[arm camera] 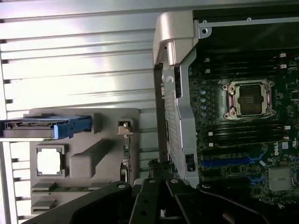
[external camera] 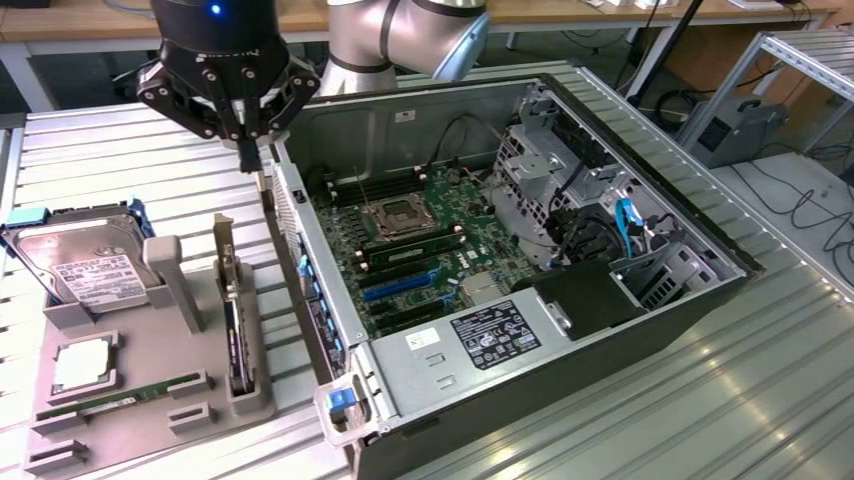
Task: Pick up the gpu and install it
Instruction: 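Reach for the gpu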
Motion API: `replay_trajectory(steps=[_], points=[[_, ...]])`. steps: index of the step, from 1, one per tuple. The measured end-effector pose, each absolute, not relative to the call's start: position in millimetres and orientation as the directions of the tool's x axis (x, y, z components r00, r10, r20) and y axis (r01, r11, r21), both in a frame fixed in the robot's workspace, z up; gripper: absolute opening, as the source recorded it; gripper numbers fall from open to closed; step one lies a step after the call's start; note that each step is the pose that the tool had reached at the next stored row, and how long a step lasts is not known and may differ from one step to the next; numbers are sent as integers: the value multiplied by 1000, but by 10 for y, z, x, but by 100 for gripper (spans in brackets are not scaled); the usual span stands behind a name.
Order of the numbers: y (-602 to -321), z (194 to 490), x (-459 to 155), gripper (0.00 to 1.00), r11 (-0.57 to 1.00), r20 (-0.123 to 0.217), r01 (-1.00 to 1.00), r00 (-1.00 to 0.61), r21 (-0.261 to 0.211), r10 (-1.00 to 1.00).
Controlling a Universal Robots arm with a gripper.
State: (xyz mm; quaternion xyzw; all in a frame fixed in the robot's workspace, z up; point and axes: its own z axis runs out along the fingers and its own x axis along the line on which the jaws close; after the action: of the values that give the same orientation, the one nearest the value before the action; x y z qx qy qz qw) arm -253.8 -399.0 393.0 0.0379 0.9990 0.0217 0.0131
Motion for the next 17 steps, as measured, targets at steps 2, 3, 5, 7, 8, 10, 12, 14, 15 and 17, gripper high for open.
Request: replay_trajectory(steps=[2, 3, 5, 7, 8, 10, 12, 14, 15, 17], points=[[-3990, 3930, -2552, 11, 996, -24, 75, -997, 44, 76], [-3989, 3930, -2560, 11, 996, -24, 75, -997, 44, 76], [-3989, 3930, -2574, 11, 996, -25, 75, -997, 44, 76], [-3989, 3930, -2588, 11, 996, -24, 75, -997, 44, 76], [-3989, 3930, -2595, 11, 996, -24, 75, -997, 44, 76], [-3989, 3930, -2608, 11, 996, -24, 75, -997, 44, 76], [-3989, 3930, -2621, 11, 996, -24, 75, -997, 44, 76], [-3990, 3930, -2634, 11, 996, -24, 75, -997, 44, 76], [-3989, 3930, -2640, 11, 996, -24, 75, -997, 44, 76], [-3989, 3930, -2655, 11, 996, -24, 75, -997, 44, 76]])
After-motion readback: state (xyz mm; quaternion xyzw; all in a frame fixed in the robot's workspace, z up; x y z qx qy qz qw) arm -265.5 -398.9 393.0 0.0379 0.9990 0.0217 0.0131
